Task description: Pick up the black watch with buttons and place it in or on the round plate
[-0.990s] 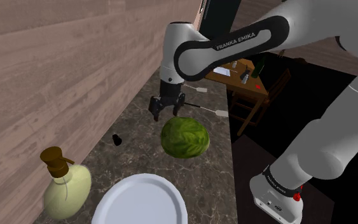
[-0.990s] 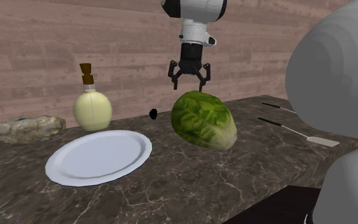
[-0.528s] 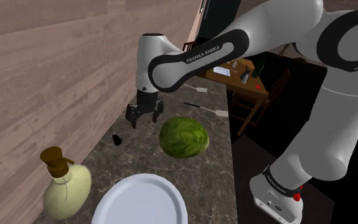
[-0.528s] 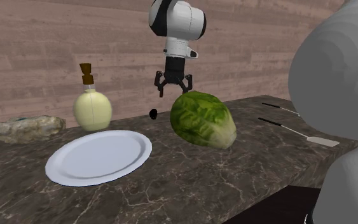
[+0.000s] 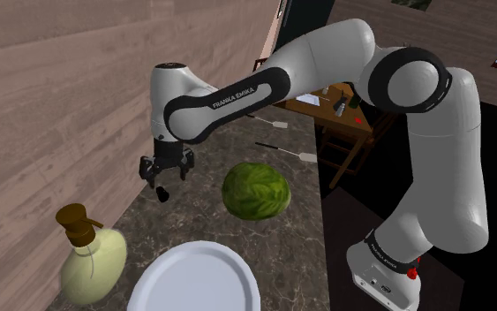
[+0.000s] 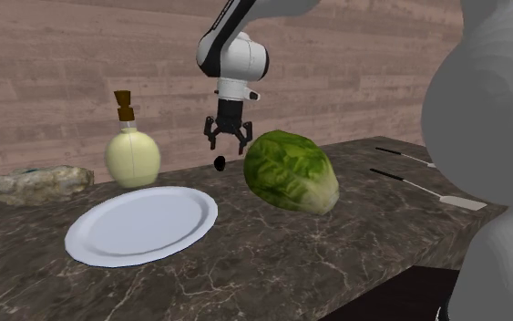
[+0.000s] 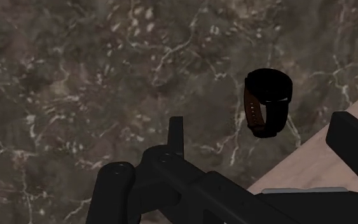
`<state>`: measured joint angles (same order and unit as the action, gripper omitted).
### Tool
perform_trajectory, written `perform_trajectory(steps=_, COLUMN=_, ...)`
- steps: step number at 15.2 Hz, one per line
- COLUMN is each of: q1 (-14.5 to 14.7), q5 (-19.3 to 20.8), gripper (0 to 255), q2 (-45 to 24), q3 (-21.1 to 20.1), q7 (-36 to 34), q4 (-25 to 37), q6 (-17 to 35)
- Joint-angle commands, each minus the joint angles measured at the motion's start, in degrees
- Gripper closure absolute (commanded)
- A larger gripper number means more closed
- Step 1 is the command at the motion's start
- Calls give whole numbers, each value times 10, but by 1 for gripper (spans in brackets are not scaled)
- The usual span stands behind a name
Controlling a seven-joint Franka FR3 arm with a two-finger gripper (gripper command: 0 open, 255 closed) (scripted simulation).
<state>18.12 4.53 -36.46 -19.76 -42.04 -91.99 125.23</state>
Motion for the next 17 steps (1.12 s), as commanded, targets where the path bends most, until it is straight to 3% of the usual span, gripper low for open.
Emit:
perform_trajectory(steps=1, q1=16, q5=7, gripper=0, q2=-33, q3=3, q7=-10, q4=41, q6=-6)
perform_trajectory(steps=9, q1=24, q5=15, gripper=0, q2=-66, q3=10, q7=-15, q4=34, q6=34)
perform_trajectory(steps=16, q1=24, q5=15, gripper=0, q2=-66, q3=10, q7=-15, q4=35, q6=33)
perform_trajectory(steps=17, q1=24, q5=15, gripper=255, q2=-66, q3=10, q7=-15, q4=35, q6=33)
